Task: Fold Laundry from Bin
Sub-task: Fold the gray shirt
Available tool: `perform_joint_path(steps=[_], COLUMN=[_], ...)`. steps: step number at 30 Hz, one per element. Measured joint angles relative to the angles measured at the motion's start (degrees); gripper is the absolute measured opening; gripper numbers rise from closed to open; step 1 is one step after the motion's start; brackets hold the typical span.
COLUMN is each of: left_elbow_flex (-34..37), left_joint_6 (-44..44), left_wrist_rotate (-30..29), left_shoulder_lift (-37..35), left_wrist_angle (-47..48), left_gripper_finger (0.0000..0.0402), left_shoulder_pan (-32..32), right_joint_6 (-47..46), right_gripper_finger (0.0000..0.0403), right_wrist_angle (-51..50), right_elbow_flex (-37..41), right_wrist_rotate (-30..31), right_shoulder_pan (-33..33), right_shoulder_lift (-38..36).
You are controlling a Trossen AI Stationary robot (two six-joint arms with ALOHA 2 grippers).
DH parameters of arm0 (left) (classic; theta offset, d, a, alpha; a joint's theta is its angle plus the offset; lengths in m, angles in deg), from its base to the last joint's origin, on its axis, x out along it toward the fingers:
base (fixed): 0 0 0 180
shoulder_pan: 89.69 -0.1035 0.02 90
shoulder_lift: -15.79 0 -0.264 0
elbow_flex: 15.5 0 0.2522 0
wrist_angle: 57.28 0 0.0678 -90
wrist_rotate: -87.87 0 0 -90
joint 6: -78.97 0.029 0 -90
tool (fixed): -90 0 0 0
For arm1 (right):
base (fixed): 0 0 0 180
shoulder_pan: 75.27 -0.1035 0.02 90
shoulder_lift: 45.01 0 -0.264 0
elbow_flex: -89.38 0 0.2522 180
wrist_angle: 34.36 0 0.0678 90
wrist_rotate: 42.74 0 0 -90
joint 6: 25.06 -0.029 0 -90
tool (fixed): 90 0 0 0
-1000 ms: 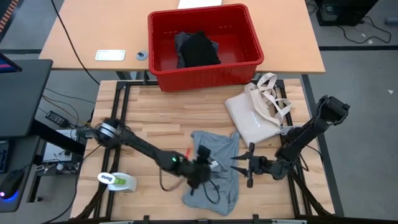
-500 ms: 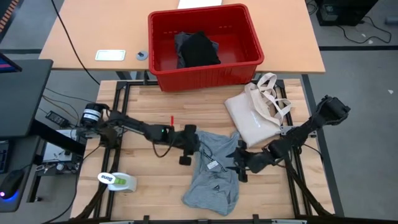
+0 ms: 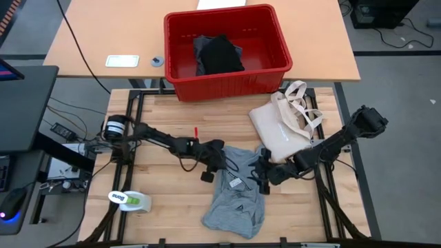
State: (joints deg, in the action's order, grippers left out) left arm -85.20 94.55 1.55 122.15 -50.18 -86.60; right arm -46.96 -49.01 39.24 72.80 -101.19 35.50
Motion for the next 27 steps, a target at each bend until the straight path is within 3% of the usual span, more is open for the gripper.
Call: perform_joint_path(steps=[5,10,13,27], left_elbow_flex=[0.0,0.0,0.0,0.0], left_joint_6=[2.0,9.5,10.9,11.2], left_wrist_rotate=[-2.4,-0.3,0.4,-2.2], left_shoulder_lift=[1.4,0.4,-2.0,-26.8], left_wrist_angle=[-2.4,-4.4,-4.6,3.7], left_gripper_finger=[0.0104,0.0016,0.0007,0.0001], left_shoulder_pan=[-0.2,2.0,2.7,1.5], right_joint_6=[0.0,0.5,1.6,11.6], right_gripper_finger=[0.0248,0.0248,0.0248,0.0250], right_wrist_angle=[0.0,-0.7,-1.6,-3.4], right_elbow_flex=[0.0,0.0,0.0,-4.9], right_wrist_rotate=[-0.1,-0.2,-0.2,-5.5], right_shoulder_pan=[0.3,0.3,0.2,2.0], right_shoulder_lift=[0.0,0.0,0.0,-0.2])
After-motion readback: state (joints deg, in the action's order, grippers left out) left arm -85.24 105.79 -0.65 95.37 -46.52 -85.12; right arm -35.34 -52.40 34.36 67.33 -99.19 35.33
